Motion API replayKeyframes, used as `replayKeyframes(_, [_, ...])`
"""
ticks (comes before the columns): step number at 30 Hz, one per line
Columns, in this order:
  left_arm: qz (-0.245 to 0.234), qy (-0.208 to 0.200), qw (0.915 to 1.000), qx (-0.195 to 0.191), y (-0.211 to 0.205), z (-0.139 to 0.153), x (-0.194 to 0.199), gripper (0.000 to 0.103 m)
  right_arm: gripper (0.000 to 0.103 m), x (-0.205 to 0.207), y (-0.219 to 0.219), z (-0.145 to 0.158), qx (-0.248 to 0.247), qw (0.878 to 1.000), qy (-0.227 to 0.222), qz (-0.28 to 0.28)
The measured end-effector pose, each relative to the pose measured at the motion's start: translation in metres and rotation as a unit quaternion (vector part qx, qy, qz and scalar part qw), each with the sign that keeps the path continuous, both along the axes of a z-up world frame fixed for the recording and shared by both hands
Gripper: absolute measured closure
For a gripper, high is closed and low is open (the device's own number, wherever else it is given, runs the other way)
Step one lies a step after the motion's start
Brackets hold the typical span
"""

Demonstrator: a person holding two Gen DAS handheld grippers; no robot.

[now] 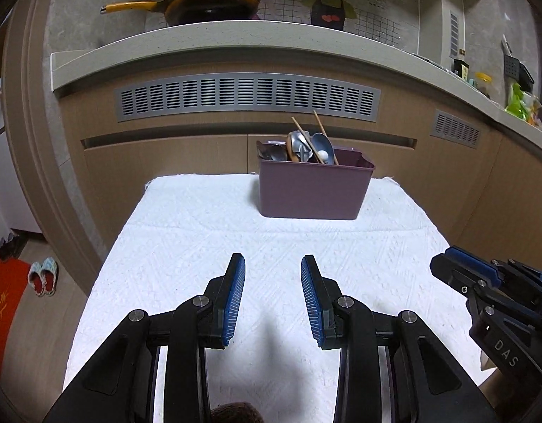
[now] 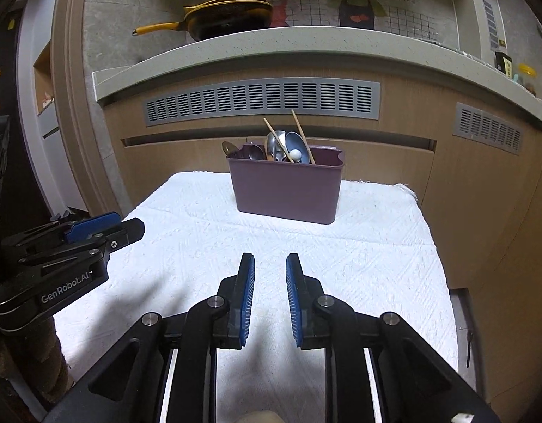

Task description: Organize utensils

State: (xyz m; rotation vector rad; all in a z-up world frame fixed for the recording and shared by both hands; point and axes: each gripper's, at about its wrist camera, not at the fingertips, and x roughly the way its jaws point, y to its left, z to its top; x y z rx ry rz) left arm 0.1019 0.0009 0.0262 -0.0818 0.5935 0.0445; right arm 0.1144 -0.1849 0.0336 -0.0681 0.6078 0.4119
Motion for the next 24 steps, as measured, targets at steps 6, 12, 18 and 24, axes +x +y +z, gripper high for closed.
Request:
replayKeyframes(6, [-0.002,0.005,1.0000,-0.002,0.0001,-0.0015,0.0010,0.069,0.086,0.0008,-0.0001,0.0006,0.000,1.000,-0.001,0.000])
replayKeyframes(12, [-0.003,0.008,1.0000,-0.003,0.0013,-0.0028,0.0023,0.069,0.086,0.0009,-0.0001,0.0006,0.000,1.000,-0.001,0.000])
replayKeyframes(18, [-0.003,0.011,0.9999,-0.004,-0.0001,-0.0034,0.0018,0.069,0.086,0.0015,-0.0019,0.0005,-0.002,1.000,0.000,-0.004])
replayKeyframes(24, [-0.004,0.012,0.9999,-0.004,-0.0011,-0.0040,0.0011,0.069,0.085,0.0024,-0.0044,0.0011,-0.003,1.000,-0.001,-0.006])
